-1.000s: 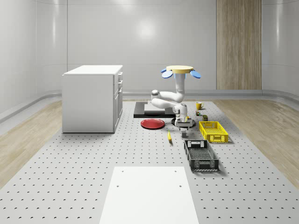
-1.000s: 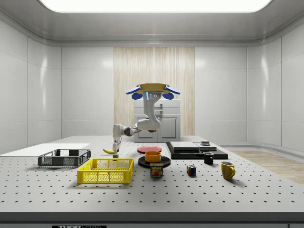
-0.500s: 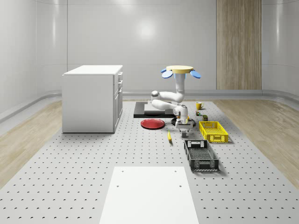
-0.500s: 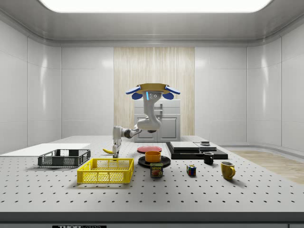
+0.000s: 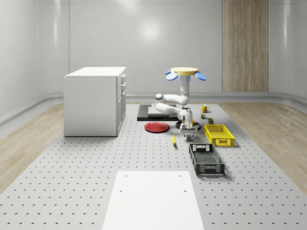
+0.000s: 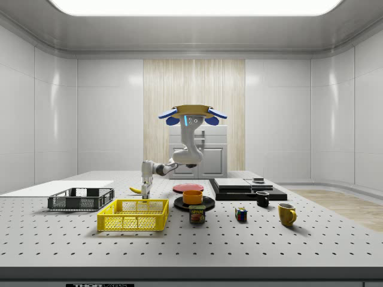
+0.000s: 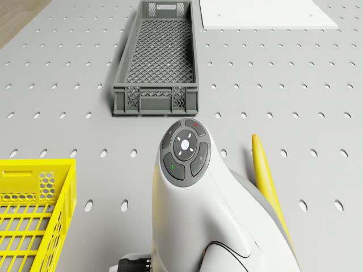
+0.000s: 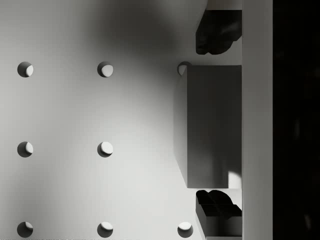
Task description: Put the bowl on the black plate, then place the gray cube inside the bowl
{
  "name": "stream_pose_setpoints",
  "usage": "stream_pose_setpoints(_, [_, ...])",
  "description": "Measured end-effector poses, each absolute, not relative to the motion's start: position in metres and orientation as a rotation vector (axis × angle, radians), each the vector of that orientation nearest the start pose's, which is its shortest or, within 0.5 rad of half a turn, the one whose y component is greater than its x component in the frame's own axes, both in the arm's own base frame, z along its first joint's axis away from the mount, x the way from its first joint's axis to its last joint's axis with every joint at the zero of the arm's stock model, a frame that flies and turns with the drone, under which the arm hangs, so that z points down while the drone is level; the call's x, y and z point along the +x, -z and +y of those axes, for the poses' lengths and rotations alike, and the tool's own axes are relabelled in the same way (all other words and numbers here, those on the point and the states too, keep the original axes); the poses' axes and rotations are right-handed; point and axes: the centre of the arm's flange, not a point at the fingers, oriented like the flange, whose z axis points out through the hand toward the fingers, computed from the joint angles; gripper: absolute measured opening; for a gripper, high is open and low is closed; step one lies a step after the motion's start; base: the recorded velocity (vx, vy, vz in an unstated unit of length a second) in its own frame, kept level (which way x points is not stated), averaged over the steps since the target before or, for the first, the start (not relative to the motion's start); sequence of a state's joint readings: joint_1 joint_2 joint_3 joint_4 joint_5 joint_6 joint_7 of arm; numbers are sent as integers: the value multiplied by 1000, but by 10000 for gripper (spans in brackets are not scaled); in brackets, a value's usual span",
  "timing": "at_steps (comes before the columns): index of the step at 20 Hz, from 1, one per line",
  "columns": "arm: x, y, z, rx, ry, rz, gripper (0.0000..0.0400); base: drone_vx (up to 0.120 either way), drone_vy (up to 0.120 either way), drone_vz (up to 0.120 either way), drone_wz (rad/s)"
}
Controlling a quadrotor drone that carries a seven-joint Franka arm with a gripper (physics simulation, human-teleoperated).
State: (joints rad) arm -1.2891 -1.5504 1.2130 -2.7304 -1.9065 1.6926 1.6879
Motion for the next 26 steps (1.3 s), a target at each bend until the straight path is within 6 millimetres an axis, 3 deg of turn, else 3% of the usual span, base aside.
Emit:
stream_pose_setpoints(8, [347, -550, 9, 1, -786, -2, 400, 0, 0, 0, 0])
stream_pose_setpoints(11, [348, -551, 10, 1, -786, -2, 327, 0, 0, 0, 0])
stream_pose_setpoints(14, [348, -551, 10, 1, -786, -2, 286, 0, 0, 0, 0])
stream_pose_setpoints(19, [349, -546, 10, 1, -786, -2, 261, 0, 0, 0, 0])
stream_pose_setpoints(26, [349, -528, 10, 1, -786, -2, 253, -23, 34, 120, 0])
